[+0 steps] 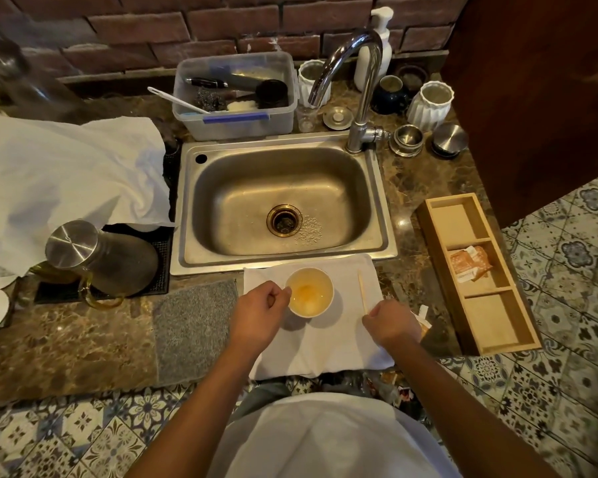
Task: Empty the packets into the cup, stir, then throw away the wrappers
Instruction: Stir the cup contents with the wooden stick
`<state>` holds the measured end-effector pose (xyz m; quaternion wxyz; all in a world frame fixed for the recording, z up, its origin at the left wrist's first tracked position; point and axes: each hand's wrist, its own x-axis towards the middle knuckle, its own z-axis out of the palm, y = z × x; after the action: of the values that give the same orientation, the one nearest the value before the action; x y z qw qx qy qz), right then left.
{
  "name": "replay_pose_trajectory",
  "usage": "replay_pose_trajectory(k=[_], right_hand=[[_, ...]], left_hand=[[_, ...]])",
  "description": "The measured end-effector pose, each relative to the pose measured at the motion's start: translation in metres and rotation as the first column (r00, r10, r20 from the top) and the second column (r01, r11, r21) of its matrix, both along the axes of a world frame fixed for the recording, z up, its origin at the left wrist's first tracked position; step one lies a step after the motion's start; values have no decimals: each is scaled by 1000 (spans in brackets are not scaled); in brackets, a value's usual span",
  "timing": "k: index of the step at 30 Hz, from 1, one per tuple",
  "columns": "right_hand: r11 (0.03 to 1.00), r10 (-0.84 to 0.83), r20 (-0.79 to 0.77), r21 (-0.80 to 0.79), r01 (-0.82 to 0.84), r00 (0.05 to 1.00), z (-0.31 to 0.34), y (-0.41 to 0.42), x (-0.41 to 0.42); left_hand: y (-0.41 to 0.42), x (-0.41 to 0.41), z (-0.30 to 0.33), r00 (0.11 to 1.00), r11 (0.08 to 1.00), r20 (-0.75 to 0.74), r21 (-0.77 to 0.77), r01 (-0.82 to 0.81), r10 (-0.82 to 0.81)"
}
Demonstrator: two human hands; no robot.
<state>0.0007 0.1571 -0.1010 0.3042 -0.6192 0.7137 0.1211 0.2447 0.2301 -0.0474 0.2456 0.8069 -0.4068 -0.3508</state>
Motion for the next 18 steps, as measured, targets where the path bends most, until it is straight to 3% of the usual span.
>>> replay_pose_trajectory(k=[9,13,18], right_hand=[[990,-135,177,73,123,975,4,-2,-1],[975,-221,331,52,216,917,19,-3,-1],[970,-200,493,-19,241,847,55,-3,3]], left_hand=[[1,-2,3,991,1000,-129,17,-18,20],[2,-3,5,984,1000,-177,22,-7,11],[5,-5,7,968,1000,-250,-6,-11,10]])
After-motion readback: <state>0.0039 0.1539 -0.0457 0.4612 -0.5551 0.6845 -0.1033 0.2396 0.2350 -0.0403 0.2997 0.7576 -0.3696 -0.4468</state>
